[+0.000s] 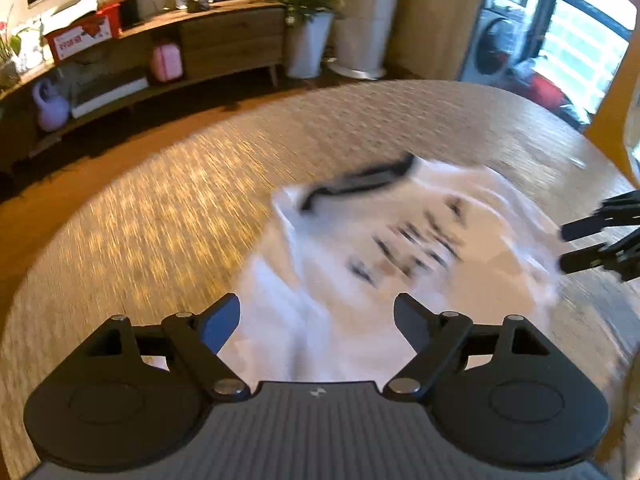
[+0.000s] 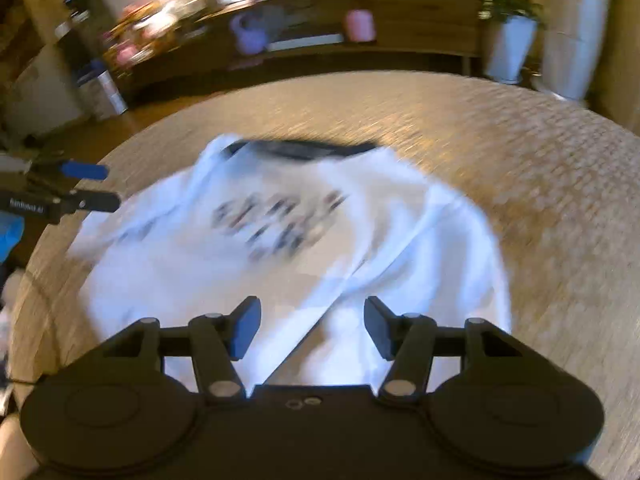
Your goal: Fold clothes
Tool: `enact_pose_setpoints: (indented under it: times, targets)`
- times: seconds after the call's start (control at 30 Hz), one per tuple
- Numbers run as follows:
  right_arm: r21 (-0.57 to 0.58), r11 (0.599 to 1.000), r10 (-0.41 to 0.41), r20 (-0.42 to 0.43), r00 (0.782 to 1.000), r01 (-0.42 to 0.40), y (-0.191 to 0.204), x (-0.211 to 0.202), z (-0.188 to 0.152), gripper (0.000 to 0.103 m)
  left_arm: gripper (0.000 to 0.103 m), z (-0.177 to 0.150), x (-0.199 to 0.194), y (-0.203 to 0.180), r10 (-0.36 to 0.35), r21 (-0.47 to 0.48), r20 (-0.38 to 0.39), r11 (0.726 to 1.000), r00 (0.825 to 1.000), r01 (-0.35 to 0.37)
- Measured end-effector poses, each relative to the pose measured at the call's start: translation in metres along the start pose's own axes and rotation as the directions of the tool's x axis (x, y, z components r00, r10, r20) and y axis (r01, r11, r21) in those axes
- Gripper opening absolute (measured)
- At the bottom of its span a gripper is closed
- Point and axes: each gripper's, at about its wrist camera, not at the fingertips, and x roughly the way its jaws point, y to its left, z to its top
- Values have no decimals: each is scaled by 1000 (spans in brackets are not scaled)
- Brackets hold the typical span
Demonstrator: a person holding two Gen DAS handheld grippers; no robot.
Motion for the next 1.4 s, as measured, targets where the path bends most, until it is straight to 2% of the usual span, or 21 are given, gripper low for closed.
enact_pose_setpoints:
  times: [0.1, 0.27, 0.43, 0.5, 0.77, 0.8, 0.83, 0.87, 0.9, 0.93, 1.03, 1.27, 1.33, 1.4]
  targets:
    - [-41, 999, 34, -34, 999, -35, 33, -10, -25, 103, 84, -33, -13, -15, -48, -21, -54, 999, 997, 46]
    - [-55, 997, 54, -86, 995, -59, 72, -10, -65, 103, 84, -73, -9, -38, -51, -57, -89, 997, 995, 46]
    - [-21, 997, 71, -122, 990, -74, 95, -2, -99, 103, 85, -90, 8, -45, -38, -118, -87, 993, 995, 28]
    - [-21, 998, 53, -114, 992, -56, 102, 2, -106, 103, 85, -90, 12, -45, -35, -143, -73, 989, 997, 24]
    - [-19, 1000, 18, -114, 993, -20, 114, 16, -105, 103, 82, -84, 35, -51, -56, -204, -91, 978, 994, 37]
    - [-17, 1000, 15, -117, 993, -17, 114, 19, -105, 103, 74, -84, 36, -51, -65, -210, -89, 977, 994, 45]
    - [-15, 1000, 12, -119, 993, -14, 115, 21, -105, 103, 57, -84, 36, -52, -76, -215, -87, 975, 993, 56]
    - [-23, 1000, 4, -117, 993, -7, 116, 22, -105, 103, 47, -84, 36, -52, -76, -216, -89, 975, 993, 55]
    - [-26, 1000, -4, -112, 994, 1, 118, 22, -106, 103, 23, -84, 36, -53, -69, -213, -94, 976, 993, 48]
    - [-30, 1000, -12, -108, 994, 9, 119, 23, -106, 103, 13, -84, 35, -54, -66, -212, -93, 976, 993, 44]
    - [-34, 999, -31, -101, 994, 27, 119, 21, -107, 103, 4, -91, 18, -45, -65, -228, -82, 973, 995, 45]
    - [-74, 993, -98, -23, 995, 97, 100, -18, -99, 103, 1, -114, -39, -10, -70, -294, -49, 954, 996, 52]
    - [-101, 982, -156, 19, 988, 157, 93, -37, -93, 103, 1, -121, -55, 0, -71, -312, -40, 948, 997, 55]
    - [-124, 981, -149, 22, 989, 151, 88, -51, -90, 103, 1, -129, -68, 8, -77, -326, -41, 944, 996, 60]
